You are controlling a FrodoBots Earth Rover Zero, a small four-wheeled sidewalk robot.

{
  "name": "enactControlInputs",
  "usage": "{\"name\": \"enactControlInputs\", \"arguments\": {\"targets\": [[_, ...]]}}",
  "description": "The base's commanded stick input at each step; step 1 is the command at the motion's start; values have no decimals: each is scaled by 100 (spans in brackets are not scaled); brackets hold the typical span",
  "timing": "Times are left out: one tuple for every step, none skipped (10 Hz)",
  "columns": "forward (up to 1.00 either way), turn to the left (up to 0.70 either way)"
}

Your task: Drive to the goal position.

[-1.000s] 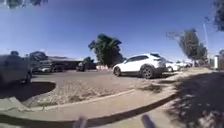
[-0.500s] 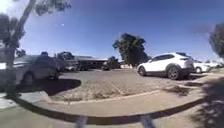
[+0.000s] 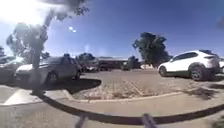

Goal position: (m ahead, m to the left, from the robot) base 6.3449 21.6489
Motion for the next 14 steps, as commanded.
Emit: {"name": "enactControlInputs", "arguments": {"targets": [[0,85],[0,85],[0,85],[0,85],[0,85],[0,85],[0,85],[0,85],[0,85],[0,85],[0,85],[0,85],[0,85],[0,85]]}}
